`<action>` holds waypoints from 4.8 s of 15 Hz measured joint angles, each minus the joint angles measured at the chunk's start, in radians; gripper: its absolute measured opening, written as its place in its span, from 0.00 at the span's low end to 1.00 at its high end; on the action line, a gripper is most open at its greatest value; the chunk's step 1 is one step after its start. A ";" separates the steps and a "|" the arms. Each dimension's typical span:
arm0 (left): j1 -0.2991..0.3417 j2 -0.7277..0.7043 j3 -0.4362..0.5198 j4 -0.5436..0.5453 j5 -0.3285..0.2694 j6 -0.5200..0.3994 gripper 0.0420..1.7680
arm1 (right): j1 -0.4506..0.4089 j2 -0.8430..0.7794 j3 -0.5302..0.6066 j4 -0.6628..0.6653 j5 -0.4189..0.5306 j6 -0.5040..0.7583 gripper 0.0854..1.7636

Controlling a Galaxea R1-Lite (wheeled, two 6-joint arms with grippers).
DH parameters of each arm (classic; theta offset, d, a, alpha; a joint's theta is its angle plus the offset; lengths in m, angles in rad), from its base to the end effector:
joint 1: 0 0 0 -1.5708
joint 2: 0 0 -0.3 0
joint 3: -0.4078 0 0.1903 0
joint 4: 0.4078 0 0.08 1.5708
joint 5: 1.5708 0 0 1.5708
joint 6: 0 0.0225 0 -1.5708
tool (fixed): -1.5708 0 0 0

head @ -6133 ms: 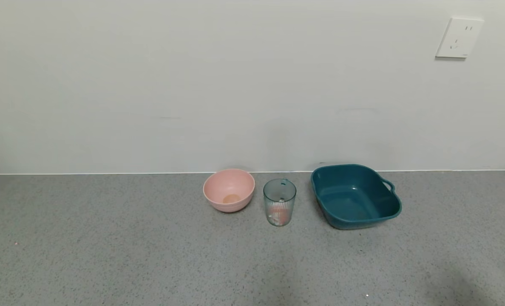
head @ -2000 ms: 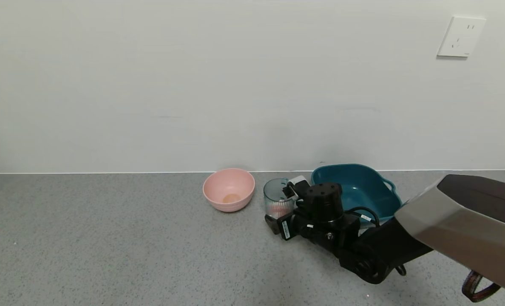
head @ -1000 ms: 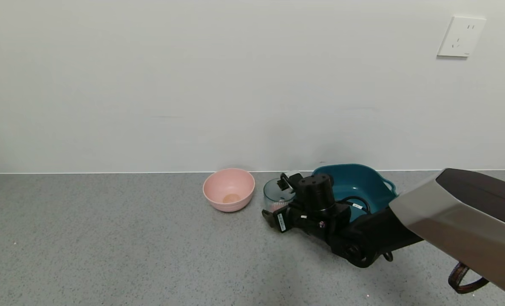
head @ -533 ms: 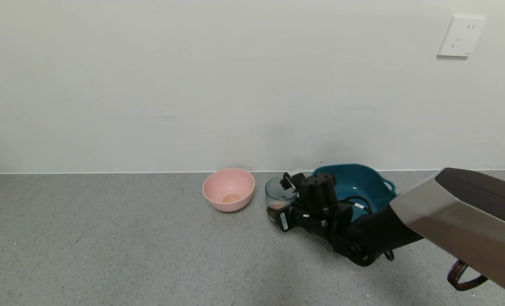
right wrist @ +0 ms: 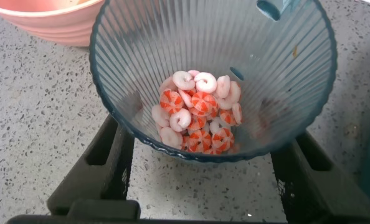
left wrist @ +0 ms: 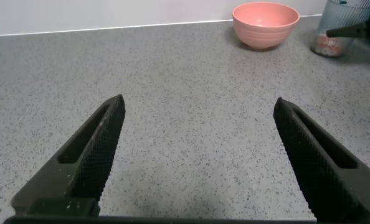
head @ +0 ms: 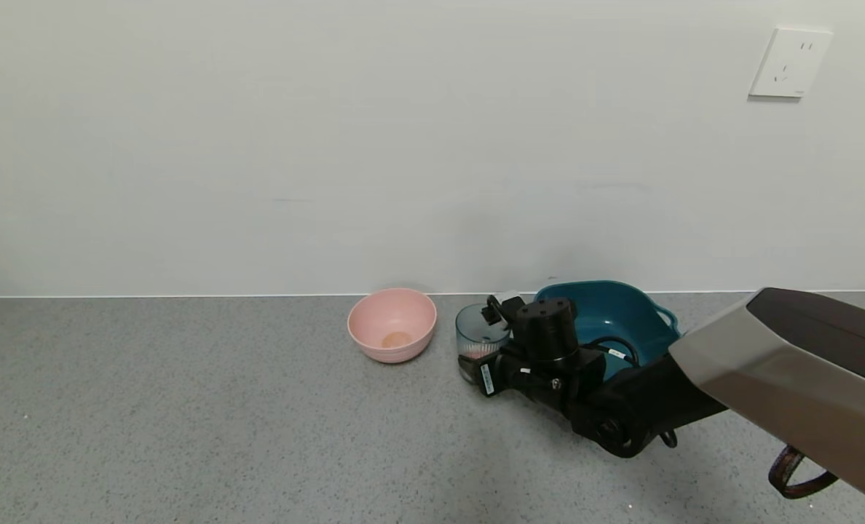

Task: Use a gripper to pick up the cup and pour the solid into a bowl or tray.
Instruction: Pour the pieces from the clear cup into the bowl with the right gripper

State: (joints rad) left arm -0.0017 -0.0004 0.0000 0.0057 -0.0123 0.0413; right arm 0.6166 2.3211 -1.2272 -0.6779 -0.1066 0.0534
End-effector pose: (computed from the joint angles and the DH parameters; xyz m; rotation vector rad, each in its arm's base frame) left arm -0.0228 -0.0002 0.0749 0.0413 0.0050 -0.0141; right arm 0.3648 0.2556 0.0575 -0.0972 0.4063 0.4916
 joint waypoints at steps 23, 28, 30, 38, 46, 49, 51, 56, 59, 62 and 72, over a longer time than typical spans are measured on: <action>0.000 0.000 0.000 0.000 0.000 0.000 0.97 | -0.001 -0.217 0.170 -0.010 -0.024 0.004 0.73; 0.000 0.000 0.000 0.000 0.000 0.000 0.97 | -0.016 -0.358 0.271 -0.011 -0.068 0.003 0.73; 0.000 0.000 0.000 0.000 0.000 0.000 0.97 | -0.046 -0.397 0.294 -0.011 -0.087 0.002 0.73; 0.000 0.000 0.000 0.000 0.000 0.000 0.97 | -0.160 -0.520 0.393 -0.008 -0.087 -0.038 0.73; 0.000 0.000 0.000 0.000 0.000 0.000 0.97 | -0.325 -0.578 0.506 -0.083 -0.089 -0.404 0.73; 0.000 0.000 0.000 0.000 0.000 0.000 0.97 | -0.348 -0.598 0.523 -0.092 -0.091 -0.512 0.73; 0.000 0.000 0.000 0.000 0.000 0.000 0.97 | -0.356 -0.604 0.532 -0.112 -0.112 -0.603 0.73; 0.000 0.000 0.000 0.000 0.000 0.000 0.97 | -0.379 -0.600 0.578 -0.276 -0.127 -0.898 0.73; 0.000 0.000 0.000 0.000 0.000 0.000 0.97 | -0.369 -0.559 0.612 -0.400 -0.124 -1.004 0.73; 0.000 0.000 0.000 0.000 0.000 0.000 0.97 | -0.375 -0.497 0.637 -0.521 -0.118 -1.183 0.73; 0.000 0.000 0.000 0.000 0.000 0.000 0.97 | -0.387 -0.458 0.811 -0.584 -0.024 -1.379 0.73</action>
State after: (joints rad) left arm -0.0017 -0.0004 0.0000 0.0057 -0.0123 0.0409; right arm 0.2294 1.8628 -0.4162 -1.2619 -0.1309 -1.3257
